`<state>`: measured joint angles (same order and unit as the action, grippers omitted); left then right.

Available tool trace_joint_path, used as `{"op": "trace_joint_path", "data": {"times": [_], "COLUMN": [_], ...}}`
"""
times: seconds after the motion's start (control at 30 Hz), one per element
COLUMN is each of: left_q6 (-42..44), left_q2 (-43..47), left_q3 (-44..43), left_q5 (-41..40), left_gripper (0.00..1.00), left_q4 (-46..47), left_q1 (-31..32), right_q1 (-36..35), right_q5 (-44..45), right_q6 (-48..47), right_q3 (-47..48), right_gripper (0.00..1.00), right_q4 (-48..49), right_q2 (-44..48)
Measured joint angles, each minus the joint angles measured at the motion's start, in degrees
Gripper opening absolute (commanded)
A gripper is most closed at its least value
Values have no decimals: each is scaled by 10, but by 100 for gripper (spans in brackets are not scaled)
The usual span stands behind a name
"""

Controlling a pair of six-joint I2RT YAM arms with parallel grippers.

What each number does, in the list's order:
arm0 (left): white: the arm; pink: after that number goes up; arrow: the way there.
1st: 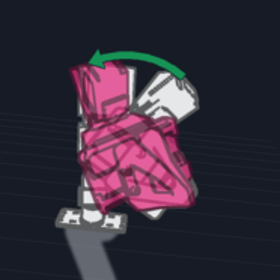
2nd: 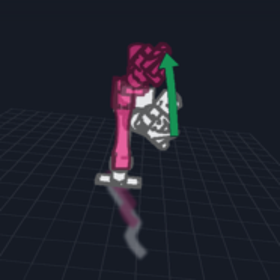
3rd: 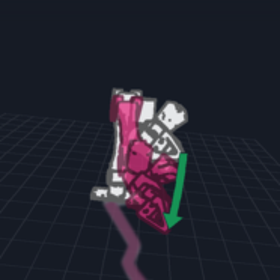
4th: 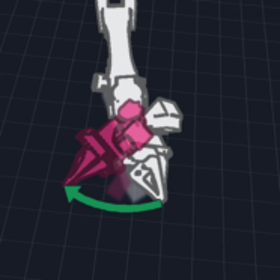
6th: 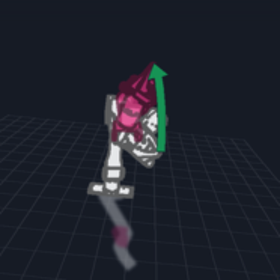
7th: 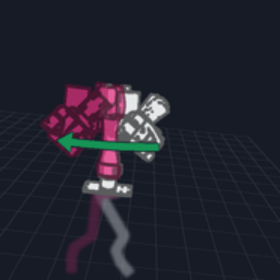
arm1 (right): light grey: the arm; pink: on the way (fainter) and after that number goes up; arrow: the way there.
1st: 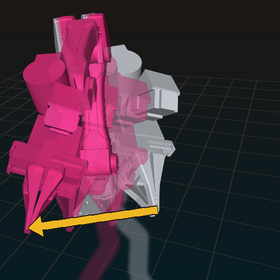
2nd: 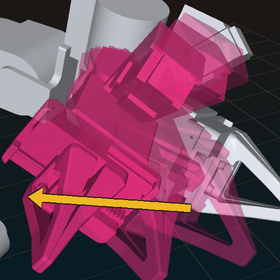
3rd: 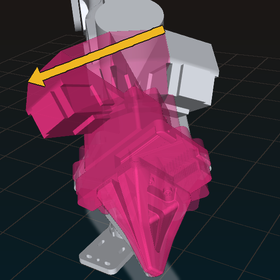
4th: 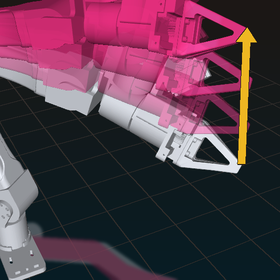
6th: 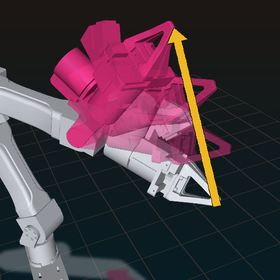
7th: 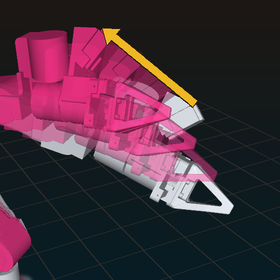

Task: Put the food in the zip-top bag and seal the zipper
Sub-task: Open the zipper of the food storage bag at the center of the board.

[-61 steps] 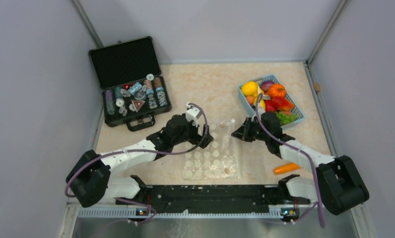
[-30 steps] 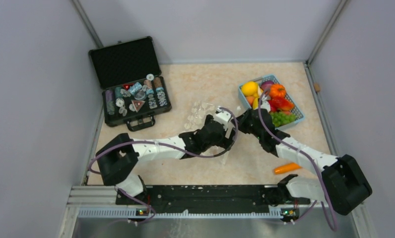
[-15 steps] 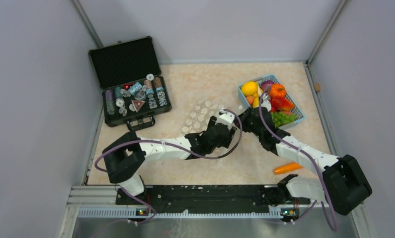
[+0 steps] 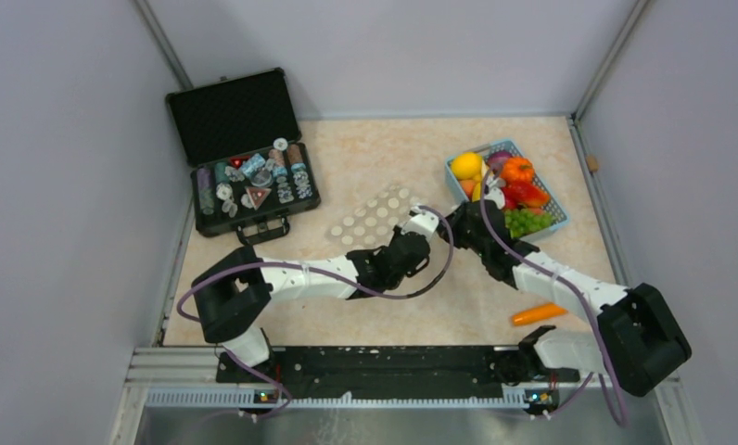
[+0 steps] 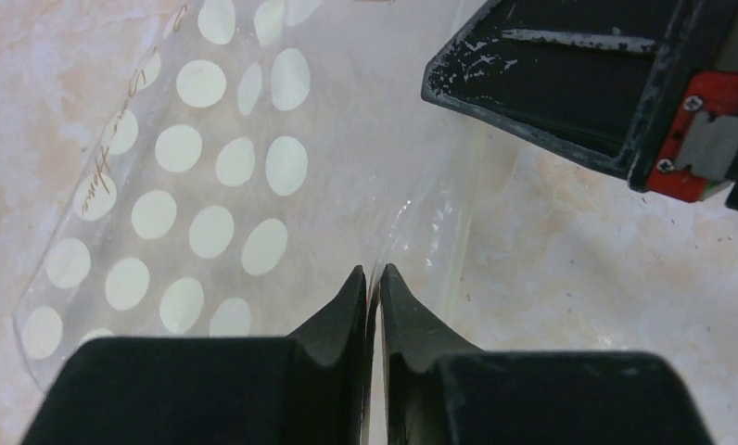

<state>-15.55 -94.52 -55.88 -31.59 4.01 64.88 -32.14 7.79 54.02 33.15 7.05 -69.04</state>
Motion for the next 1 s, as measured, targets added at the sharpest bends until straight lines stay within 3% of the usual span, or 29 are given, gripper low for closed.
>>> {"op": "trace_joint_path", "data": {"times": [0.1,0.2,0.37,0.47,0.63,0.77,0.87,1.0], "left_q6": [6,8,7,-7,-27,-37,-42,-48], "left_q2": [0,0,0,0,3,23,48,63], "left_q3": [-1,-3,-14,-17,-16,-2,10,15], "left_q5": [-19,-44,-84,-99,-100,-93,-87,-85], "left_gripper": [0,0,0,0,0,0,0,0], "left_q4": [-6,-14,-25,-28,-32,-25,-20,-15], "left_q1": [0,0,0,-6,-19,-21,-21,-21], "right_q1": [0,0,0,0,0,0,0,0], "right_q5": [-11,-28,-70,-94,-118,-141,-162,-185], "right_q6": [-10,-23,-52,-64,-78,-80,-75,-64], "right_q3": [0,3,11,10,-2,-7,-7,-6], "right_gripper": [20,27,28,22,1,0,16,27], "right_q4": [5,9,23,27,48,67,80,92], "right_q2": [-6,-10,-9,-1,36,36,14,-29]}}
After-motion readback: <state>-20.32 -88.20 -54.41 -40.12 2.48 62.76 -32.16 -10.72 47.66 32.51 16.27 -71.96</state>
